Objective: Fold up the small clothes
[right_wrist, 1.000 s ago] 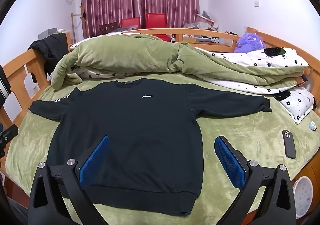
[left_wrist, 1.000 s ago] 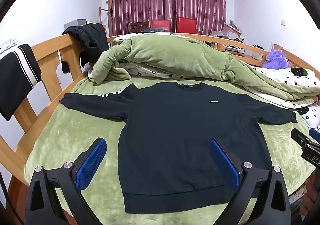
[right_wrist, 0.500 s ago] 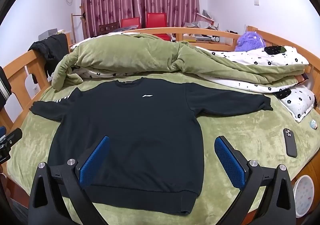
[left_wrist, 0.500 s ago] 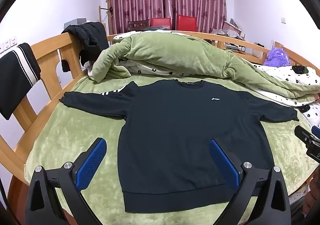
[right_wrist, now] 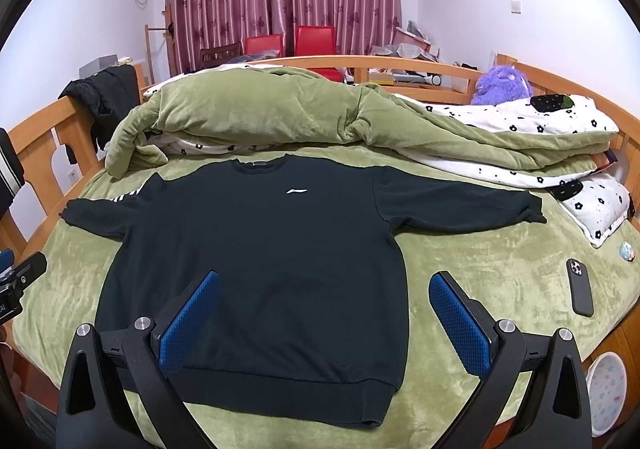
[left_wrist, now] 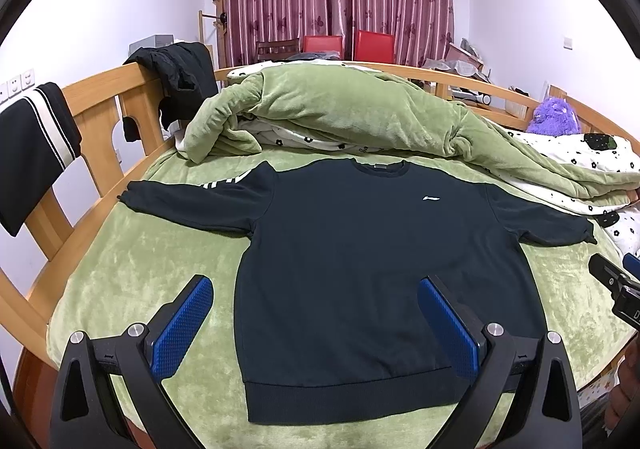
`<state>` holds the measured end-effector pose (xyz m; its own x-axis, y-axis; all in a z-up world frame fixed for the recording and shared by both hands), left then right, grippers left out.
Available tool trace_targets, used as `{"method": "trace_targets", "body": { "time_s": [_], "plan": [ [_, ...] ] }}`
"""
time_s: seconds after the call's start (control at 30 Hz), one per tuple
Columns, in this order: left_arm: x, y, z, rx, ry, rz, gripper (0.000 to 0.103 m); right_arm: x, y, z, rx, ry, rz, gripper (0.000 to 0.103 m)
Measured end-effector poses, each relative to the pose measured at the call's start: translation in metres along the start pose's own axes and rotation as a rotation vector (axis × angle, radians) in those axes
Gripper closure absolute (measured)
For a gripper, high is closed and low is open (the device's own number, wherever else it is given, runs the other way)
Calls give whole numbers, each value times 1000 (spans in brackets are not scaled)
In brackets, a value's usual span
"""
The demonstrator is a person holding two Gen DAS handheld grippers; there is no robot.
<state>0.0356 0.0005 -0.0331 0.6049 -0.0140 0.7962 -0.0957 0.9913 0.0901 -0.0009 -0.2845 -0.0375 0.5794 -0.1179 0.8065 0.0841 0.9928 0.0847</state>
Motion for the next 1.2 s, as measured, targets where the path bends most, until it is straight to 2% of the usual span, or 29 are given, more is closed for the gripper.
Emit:
{"method": "trace_targets", "body": {
  "time_s": [1.2],
  "plan": [
    [-2,6,-5,7,13,6,0,-1,-2,2,0,4,-6,1]
  ]
}}
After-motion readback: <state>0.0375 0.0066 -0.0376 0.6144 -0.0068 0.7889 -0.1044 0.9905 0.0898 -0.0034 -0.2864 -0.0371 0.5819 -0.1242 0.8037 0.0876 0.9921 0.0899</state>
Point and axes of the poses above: each gripper's, at about its wrist camera, not at the fingertips, and z roughly against the way its jaws point, y to its left, x to its top, the point moved 4 cm from there along -z, roughly the way its jaws point, and after that the axes turned 7 degrees about x, right-handed, at the moved point
